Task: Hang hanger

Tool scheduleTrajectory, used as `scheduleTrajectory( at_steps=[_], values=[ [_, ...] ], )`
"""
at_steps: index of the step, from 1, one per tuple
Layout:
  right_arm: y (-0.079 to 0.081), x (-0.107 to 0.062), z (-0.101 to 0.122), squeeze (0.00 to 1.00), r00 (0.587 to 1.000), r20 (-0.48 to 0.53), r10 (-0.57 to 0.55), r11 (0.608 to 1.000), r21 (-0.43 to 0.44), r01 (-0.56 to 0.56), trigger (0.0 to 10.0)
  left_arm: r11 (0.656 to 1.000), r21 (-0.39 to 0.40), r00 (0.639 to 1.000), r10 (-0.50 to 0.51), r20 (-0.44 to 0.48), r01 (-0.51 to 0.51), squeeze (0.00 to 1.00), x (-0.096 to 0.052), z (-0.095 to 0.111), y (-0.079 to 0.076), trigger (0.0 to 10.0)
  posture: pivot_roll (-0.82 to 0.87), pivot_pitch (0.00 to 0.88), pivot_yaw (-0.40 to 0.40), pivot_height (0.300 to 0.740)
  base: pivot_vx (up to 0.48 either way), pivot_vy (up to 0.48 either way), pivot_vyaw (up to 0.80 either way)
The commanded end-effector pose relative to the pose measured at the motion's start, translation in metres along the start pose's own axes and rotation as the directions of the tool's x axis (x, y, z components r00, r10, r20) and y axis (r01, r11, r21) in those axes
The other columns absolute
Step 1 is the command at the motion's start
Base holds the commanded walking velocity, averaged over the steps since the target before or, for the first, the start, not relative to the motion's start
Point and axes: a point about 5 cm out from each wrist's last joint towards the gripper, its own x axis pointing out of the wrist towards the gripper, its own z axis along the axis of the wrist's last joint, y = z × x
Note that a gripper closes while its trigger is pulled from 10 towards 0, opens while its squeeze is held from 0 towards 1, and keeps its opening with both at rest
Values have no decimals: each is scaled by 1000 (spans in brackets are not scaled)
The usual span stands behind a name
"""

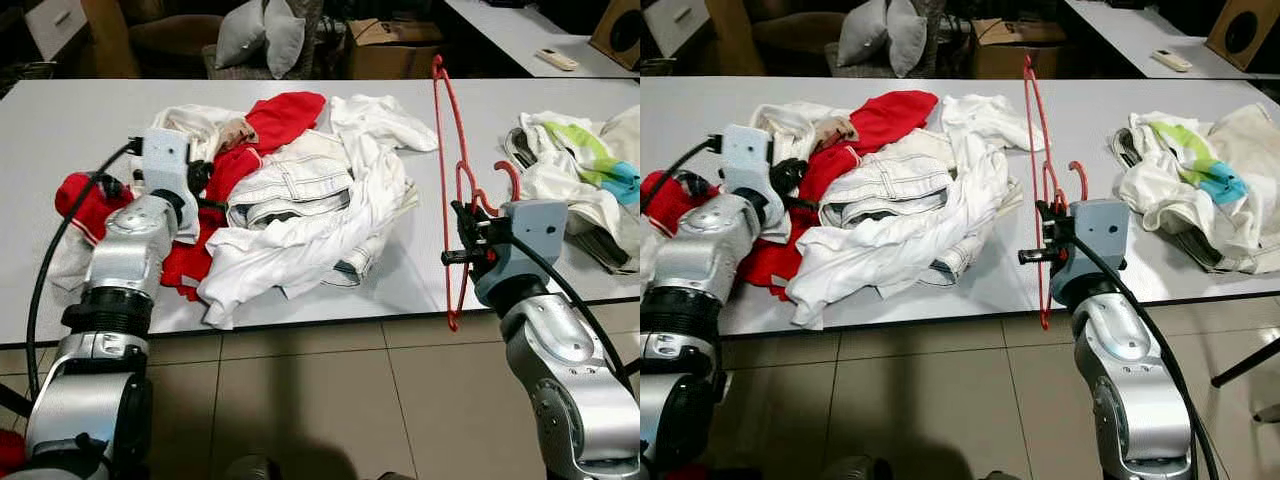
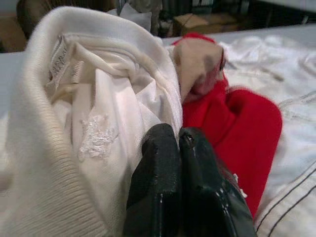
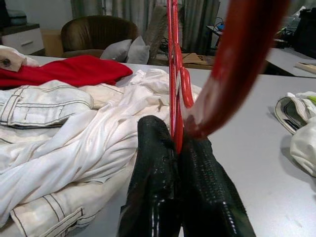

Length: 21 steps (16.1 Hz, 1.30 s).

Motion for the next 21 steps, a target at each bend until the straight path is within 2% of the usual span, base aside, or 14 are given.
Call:
scheduleTrajectory(
  at_steps=[1,3,4,5,6,8,10,11,12,13,16,17,19,21],
  values=[
    [0,2,2,0,1000,17,2,1000,-7,-2,10000,998,-59,997,-35,66,39,0,2,19,-3,0,-14,5,-32,740,0,0,0],
    [0,3,2,0,1000,22,2,1000,-4,-2,10000,966,-207,977,-117,175,153,0,0,42,-8,0,-9,5,-30,740,0,0,0],
    [0,2,2,0,1000,23,6,1000,-3,-6,10000,923,-269,944,-208,257,277,0,-4,62,-15,0,-6,4,-28,740,0,0,0],
    [-1,2,1,0,1000,23,15,1000,-3,-15,10000,881,-294,907,-274,321,370,0,-8,79,-19,0,0,5,-24,740,0,0,0],
    [-2,1,1,0,999,24,27,1000,-2,-27,10000,855,-304,880,-305,363,421,0,-11,91,-21,0,0,5,-24,740,0,0,0],
    [-2,-1,3,0,995,35,92,996,1,-92,10000,798,-300,807,-350,475,523,0,-23,130,-18,0,8,6,-17,740,0,0,0],
    [4,-3,5,0,983,45,179,983,24,-181,10000,783,-297,785,-356,507,546,0,-26,143,-16,0,13,7,-12,740,0,0,0],
    [14,-10,6,0,952,35,304,952,9,-305,10000,772,-274,760,-377,529,574,0,-30,157,-16,0,15,6,-11,740,0,0,0],
    [19,-15,4,0,930,17,367,930,1,-367,10000,764,-263,745,-388,543,589,0,-33,167,-17,0,18,6,-7,740,0,0,0],
    [20,-18,2,0,920,8,391,920,9,-391,10000,760,-256,734,-389,556,597,0,-36,177,-17,0,20,5,-3,740,0,0,0],
    [26,-23,6,0,883,29,469,883,17,-470,10000,709,-261,678,-399,618,655,0,-44,200,-22,0,18,4,4,740,0,0,0],
    [30,-26,7,0,860,33,508,860,22,-509,10000,713,-250,675,-404,617,655,0,-46,204,-23,0,19,4,4,740,0,0,0],
    [37,-31,9,0,824,48,565,823,37,-566,10000,742,-227,701,-418,578,630,0,-46,203,-25,0,19,4,4,740,0,0,0],
    [44,-36,11,0,781,66,621,779,54,-625,10000,812,-180,767,-418,487,556,0,-39,194,-31,0,22,4,3,740,0,0,0]
  ],
)
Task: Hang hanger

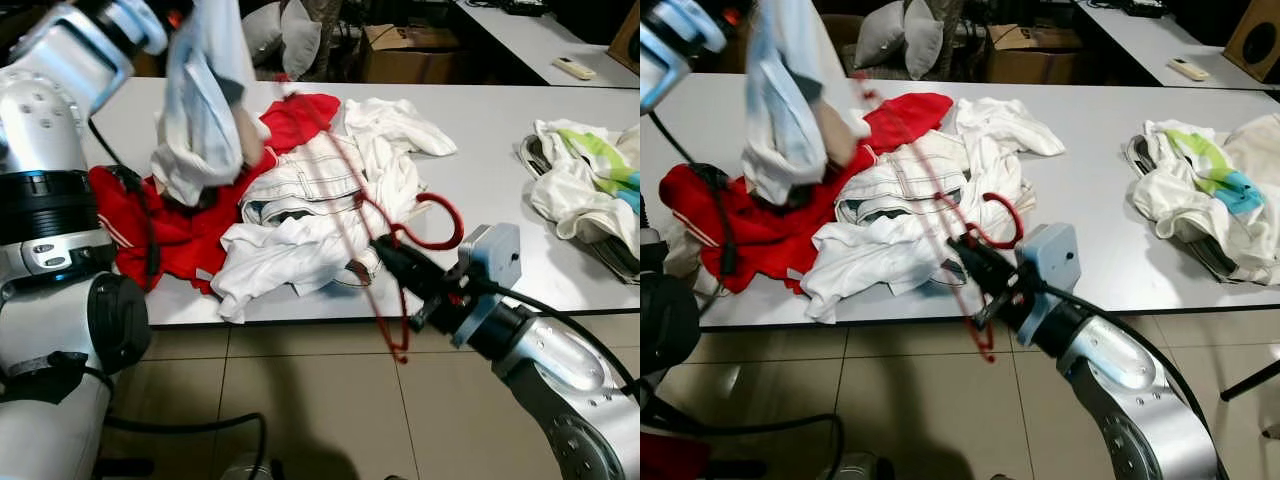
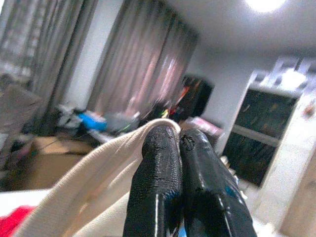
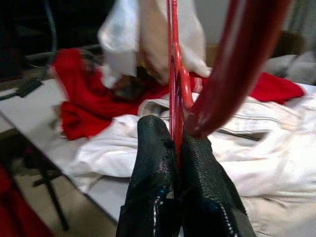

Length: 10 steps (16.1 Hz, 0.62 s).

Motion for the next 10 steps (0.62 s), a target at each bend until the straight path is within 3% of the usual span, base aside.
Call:
scheduleTrajectory(
  at_steps=[1,7,10],
  values=[
    [4,0,3,0,999,5,39,999,0,-39,10000,999,43,999,9,-45,-7,0,3,-8,-5,0,20,4,3,740,0,0,0],
    [-2,6,-2,0,1000,-31,-1,1000,5,1,10000,993,15,982,-113,-153,117,0,10,-42,-38,0,16,4,-3,740,0,0,0],
    [-15,10,-8,0,994,-88,-71,997,-19,70,10000,974,-14,948,-223,-226,225,0,6,-57,-59,0,18,7,-13,740,0,0,0]
  ],
)
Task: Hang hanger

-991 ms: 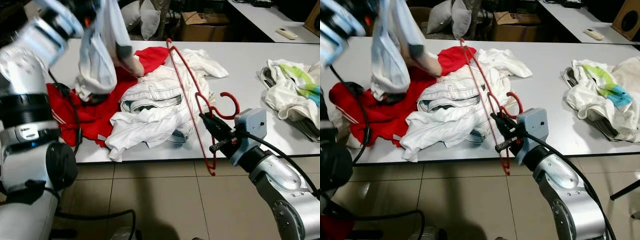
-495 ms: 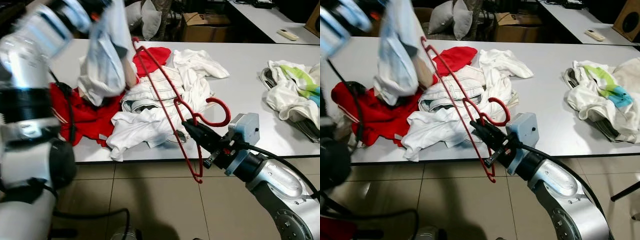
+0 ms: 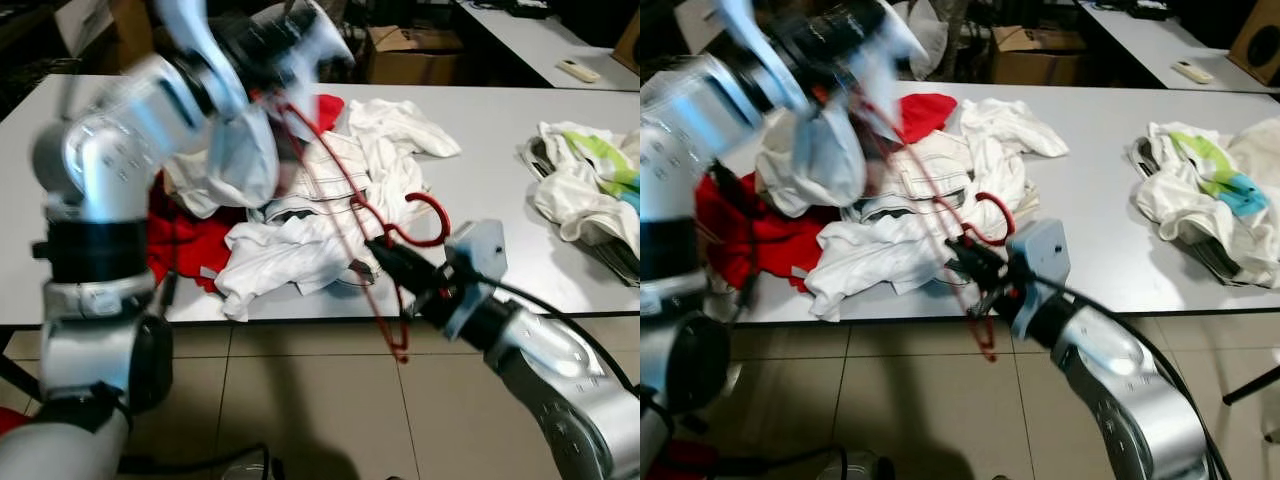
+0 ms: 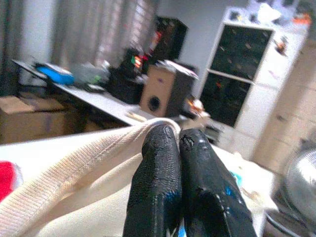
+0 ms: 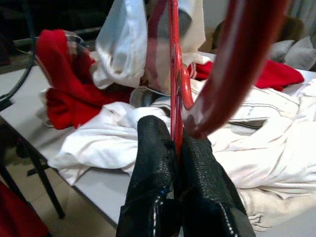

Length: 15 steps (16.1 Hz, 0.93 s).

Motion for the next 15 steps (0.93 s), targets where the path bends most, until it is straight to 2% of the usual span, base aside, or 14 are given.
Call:
scheduleTrajectory(
  at_steps=[1,4,5,6,7,9,10,13,15],
  values=[
    [-4,-1,-2,0,999,-32,-27,1000,-16,27,10000,999,11,999,-52,-5,52,0,3,3,-11,0,18,7,-13,740,0,0,0],
    [-11,0,-8,0,994,-72,-83,996,-30,81,10000,998,-6,998,-58,-34,58,0,4,-6,-14,0,18,9,-20,740,0,0,0],
    [-12,1,-5,0,994,-52,-92,996,-17,92,10000,999,19,997,-35,-72,36,0,4,-12,-12,9804,15,10,-18,740,0,0,0],
    [-12,3,-2,0,996,-30,-90,996,-3,90,10000,997,77,991,21,-133,-11,0,4,-23,-5,10000,14,11,-18,740,0,0,0],
    [-11,3,-1,0,996,-26,-84,996,0,84,10000,984,176,980,57,-191,-23,1000,2,-31,-1,10000,13,12,-17,740,0,0,0],
    [-10,3,-1,0,997,-27,-77,997,2,77,10000,967,256,960,83,-268,-12,1000,0,-44,0,10000,12,14,-14,740,0,0,0],
    [-8,3,-2,0,997,-28,-75,997,7,75,10000,977,212,960,50,-274,10,1000,1,-47,-5,10000,13,15,-12,740,0,0,0],
    [-9,2,-3,0,995,-20,-100,994,39,101,10000,980,192,959,4,-283,53,1000,-6,-46,-10,10000,13,19,-8,740,0,0,0],
    [-17,0,-7,0,986,-28,-164,984,59,166,10000,984,143,968,-70,-242,107,1000,-19,-38,-15,10000,14,24,-6,740,0,0,0]
  ],
)
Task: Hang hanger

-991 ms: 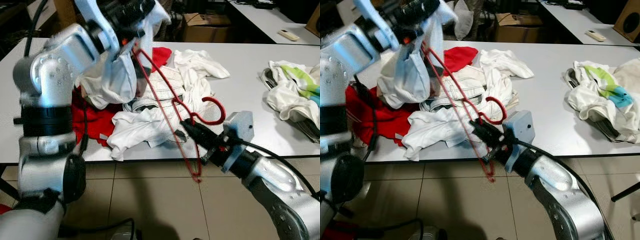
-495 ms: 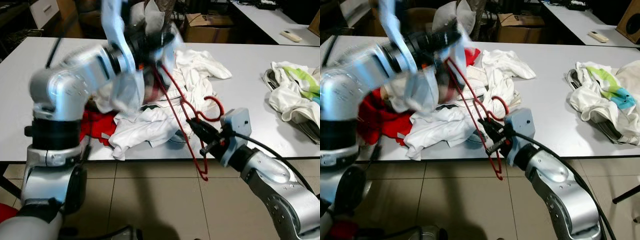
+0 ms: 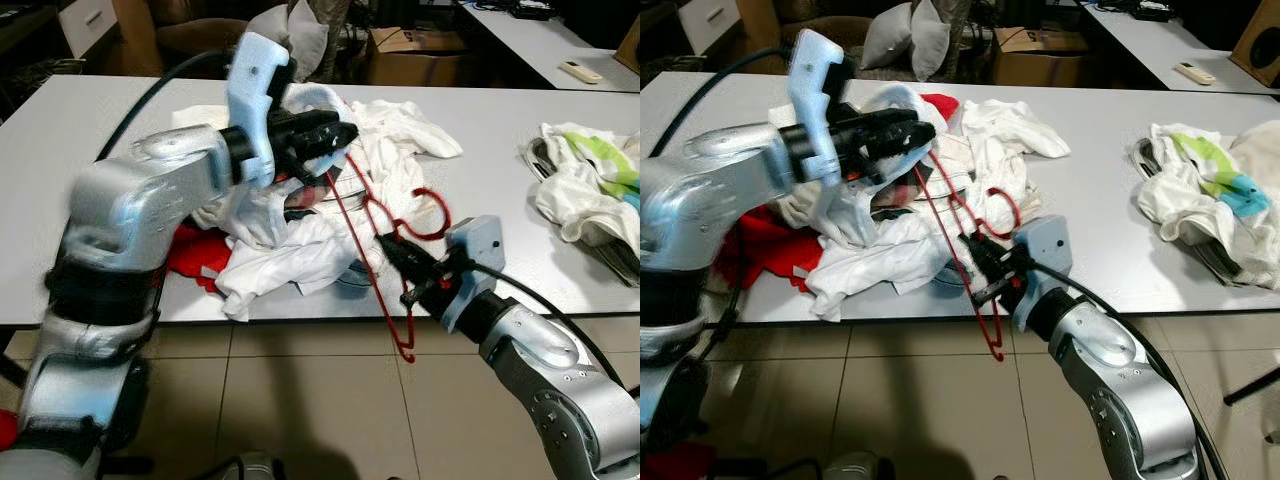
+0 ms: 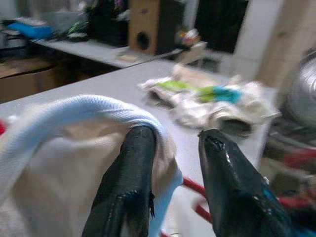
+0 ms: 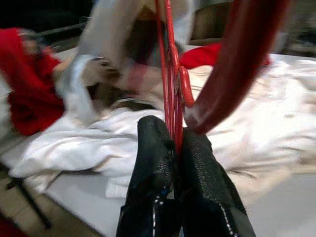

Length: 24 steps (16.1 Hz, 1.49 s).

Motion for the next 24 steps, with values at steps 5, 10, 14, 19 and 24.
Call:
scheduleTrajectory(
  at_steps=[5,10,14,19,24],
  values=[
    [-19,-5,-4,0,993,-5,-118,992,52,118,10000,998,-25,998,59,27,-58,1000,-38,0,14,10000,18,30,-11,740,0,0,0],
    [-23,-11,-7,0,991,-5,-130,990,56,130,10000,928,188,910,357,-211,-321,922,-42,-59,49,10000,11,18,-5,740,0,0,0],
    [-22,-12,-6,0,993,4,-118,992,47,118,10000,864,339,912,408,-41,-372,0,-12,-57,55,10000,-3,4,3,740,0,0,0],
    [-17,-11,-6,0,997,8,-82,996,44,82,10000,831,391,904,427,7,-395,0,1,-62,69,10000,-1,0,-6,740,0,0,0],
    [-12,-9,-4,0,999,17,-40,998,42,39,10000,874,382,940,340,-39,-300,0,12,-76,80,4784,-6,0,-6,740,0,0,0]
  ],
)
